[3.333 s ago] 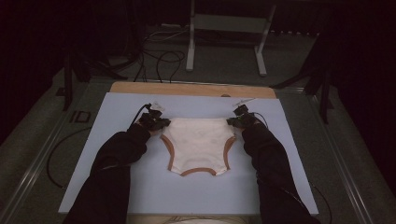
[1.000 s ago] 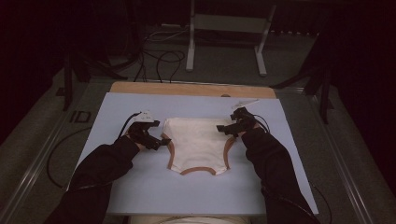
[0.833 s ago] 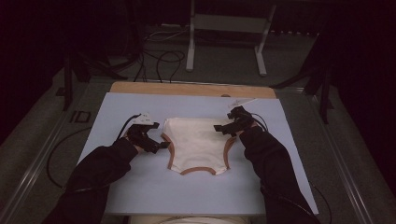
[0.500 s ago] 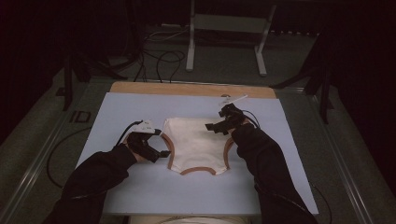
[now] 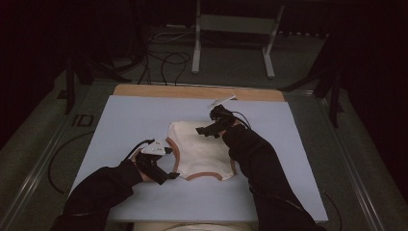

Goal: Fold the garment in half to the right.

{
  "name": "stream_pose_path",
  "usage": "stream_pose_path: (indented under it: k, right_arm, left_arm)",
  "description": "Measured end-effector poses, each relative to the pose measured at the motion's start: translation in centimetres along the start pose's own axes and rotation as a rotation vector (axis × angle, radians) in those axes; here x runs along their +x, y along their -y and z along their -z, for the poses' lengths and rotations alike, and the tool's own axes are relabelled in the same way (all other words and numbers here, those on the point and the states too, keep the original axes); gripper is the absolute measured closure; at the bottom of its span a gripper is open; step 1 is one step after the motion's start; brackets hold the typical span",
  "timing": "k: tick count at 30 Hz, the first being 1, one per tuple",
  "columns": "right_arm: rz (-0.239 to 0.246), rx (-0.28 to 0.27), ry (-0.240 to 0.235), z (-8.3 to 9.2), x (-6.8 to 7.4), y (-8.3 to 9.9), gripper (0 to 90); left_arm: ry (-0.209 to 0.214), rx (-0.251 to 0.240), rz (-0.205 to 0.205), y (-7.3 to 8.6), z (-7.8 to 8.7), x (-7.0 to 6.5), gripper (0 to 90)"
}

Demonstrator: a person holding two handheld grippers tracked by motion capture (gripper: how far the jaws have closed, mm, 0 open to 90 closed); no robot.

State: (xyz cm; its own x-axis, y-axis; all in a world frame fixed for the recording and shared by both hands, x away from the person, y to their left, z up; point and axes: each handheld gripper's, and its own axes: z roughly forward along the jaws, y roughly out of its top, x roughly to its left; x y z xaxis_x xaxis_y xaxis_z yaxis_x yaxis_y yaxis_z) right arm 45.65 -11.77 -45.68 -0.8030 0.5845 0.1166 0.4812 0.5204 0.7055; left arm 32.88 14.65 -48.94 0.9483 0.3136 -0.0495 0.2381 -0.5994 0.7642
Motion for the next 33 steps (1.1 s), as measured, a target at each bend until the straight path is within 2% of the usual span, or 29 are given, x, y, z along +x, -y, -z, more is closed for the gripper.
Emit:
stream_pose_path:
  k: [3,6,8,9,11,13,15,19,20,22,24,26,29,33]
  right_arm:
    - [0.01,0.009,-0.01,-0.8,0.3,-0.3,10.2]
    - [0.007,0.02,-0.02,-1.6,0.7,-0.6,10.2]
    - [0.012,0.027,-0.031,-2.0,0.9,-0.8,10.2]
    - [0.012,0.027,-0.031,-2.0,0.9,-0.8,10.2]
    - [0.014,0.038,-0.039,-2.7,1.2,-0.9,10.3]
    - [0.016,0.043,-0.044,-3.0,1.3,-0.9,10.3]
    - [0.013,0.046,-0.049,-3.2,1.4,-1.0,10.3]
    - [0.02,0.053,-0.054,-3.7,1.5,-1.0,10.3]
    - [0.018,0.055,-0.055,-3.7,1.5,-1.1,10.3]
    - [0.016,0.058,-0.057,-3.9,1.6,-1.2,10.3]
    - [0.008,0.06,-0.059,-4.0,1.6,-1.3,10.3]
    - [0.01,0.058,-0.063,-4.1,1.5,-1.4,10.3]
    - [0.009,0.061,-0.065,-4.3,1.5,-1.4,10.3]
    - [0.004,0.065,-0.069,-4.5,1.4,-1.4,10.3]
  left_arm:
    - [0.027,0.022,-0.013,0.2,-0.4,-0.2,5.8]
    - [0.039,0.053,-0.05,0.3,-1.0,-0.4,8.4]
    - [0.04,0.072,-0.077,0.3,-1.3,-0.5,10.6]
    - [0.04,0.072,-0.077,0.3,-1.3,-0.5,12.4]
    - [0.036,0.089,-0.111,0.1,-1.7,-0.3,15.2]
    - [0.038,0.096,-0.114,0.0,-2.1,-0.3,16.2]
    - [0.039,0.107,-0.141,0.0,-2.5,-0.3,17.8]
    - [0.048,0.145,-0.183,-0.2,-3.2,-0.1,19.3]
    - [0.043,0.158,-0.205,-0.2,-3.4,0.0,19.7]
    - [0.04,0.171,-0.211,-0.3,-3.7,0.2,21.4]
    - [0.04,0.192,-0.237,-0.3,-4.0,0.4,22.4]
    - [0.042,0.181,-0.233,-0.2,-4.2,0.5,24.4]
    - [0.037,0.188,-0.252,-0.4,-4.3,0.7,28.9]
    - [0.003,0.191,-0.261,-0.9,-4.6,0.9,35.5]
